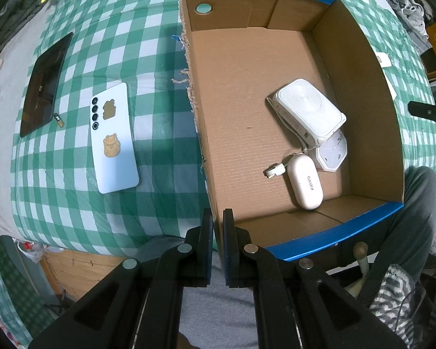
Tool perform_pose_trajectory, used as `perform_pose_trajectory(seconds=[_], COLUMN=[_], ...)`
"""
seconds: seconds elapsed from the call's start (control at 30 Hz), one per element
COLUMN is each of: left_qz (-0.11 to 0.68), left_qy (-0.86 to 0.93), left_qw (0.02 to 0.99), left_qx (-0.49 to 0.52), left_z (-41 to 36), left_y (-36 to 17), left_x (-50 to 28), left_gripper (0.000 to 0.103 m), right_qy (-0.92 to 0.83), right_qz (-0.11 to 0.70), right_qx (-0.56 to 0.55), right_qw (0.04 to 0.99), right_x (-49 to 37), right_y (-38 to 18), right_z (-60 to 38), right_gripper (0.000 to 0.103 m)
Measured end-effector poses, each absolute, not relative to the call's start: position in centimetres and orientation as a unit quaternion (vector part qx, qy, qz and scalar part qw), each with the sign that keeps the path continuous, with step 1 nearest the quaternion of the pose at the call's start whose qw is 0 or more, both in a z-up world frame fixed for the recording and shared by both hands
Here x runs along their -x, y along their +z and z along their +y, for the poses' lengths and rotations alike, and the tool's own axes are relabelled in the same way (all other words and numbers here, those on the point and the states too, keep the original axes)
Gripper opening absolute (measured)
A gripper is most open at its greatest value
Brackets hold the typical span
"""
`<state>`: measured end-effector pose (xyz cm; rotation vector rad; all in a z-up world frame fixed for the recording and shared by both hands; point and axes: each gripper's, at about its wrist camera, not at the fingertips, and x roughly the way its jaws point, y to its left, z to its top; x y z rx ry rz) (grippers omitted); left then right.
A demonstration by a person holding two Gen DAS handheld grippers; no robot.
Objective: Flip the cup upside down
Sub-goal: 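Move the right gripper back to the pile and grasp the black charger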
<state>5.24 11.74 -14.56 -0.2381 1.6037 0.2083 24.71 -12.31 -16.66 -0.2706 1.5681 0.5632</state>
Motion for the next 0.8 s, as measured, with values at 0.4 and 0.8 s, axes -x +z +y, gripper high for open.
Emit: perform_pose_trajectory(seconds=[0.4,0.8], left_qz=[0.716,0.717], left_qy=[0.091,0.088], left_qw=[0.684,0.683], left_qx=[0.107,0.109], left_z=[11.5,11.3], left_y=[-14.8,-15.2], left_x=[-5.2,-5.1], left_gripper=[0.004,0.004], right_qy=[0.206,0.157], right_qz=[0.736,0.761], right_qx=[0.069,0.005], right_qw=[0.641,0.63], right_x=[-25.7,-26.1], right_y=[-22.2,-26.3], right_z=[-13.1,-13.0], right_gripper=[0.062,0.062])
